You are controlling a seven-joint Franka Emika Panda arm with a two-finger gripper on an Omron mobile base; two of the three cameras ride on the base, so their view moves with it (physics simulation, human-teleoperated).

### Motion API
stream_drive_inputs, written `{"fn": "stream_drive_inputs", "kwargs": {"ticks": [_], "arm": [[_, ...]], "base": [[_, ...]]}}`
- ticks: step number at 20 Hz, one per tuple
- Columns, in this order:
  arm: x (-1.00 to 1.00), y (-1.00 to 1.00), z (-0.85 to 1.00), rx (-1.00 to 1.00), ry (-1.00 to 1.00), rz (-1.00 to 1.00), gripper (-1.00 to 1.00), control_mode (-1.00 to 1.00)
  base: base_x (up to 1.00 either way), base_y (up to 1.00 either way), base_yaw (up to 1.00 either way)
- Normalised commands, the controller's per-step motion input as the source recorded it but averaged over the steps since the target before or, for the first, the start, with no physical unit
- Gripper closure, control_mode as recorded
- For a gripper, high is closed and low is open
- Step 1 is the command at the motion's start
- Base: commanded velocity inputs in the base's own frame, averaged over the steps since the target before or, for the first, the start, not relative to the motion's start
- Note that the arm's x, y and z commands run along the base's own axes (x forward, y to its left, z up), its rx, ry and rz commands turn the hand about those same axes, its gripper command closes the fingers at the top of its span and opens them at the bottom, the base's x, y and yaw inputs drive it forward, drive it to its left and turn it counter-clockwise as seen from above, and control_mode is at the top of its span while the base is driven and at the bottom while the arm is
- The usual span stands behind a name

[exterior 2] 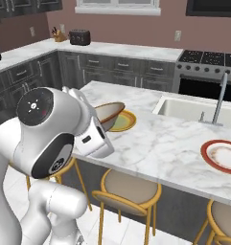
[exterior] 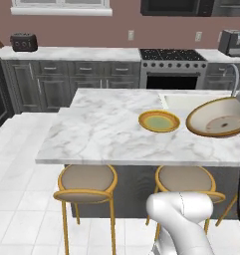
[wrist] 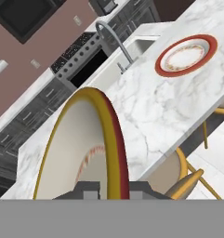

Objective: Move the bowls from the cabinet to the plates on the dining table.

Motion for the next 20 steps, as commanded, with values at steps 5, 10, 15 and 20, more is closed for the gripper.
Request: {"fn": "stream_drive_inputs", "kwargs": {"ticks": [5,10,15,20], "arm": [[0.00,0.00,0.00,0.00,0.00,0.00,1.00,1.00],[0.00,0.00,0.00,0.00,0.00,0.00,1.00,1.00],[0.00,0.00,0.00,0.00,0.00,0.00,1.00,1.00],[0.05,0.05,0.00,0.00,0.00,0.00,1.00,-1.00]], "base": [[0.65,0.00,0.00],[0.82,0.04,-0.02],[0.59,0.06,-0.02],[0.00,0.00,0.00]]}}
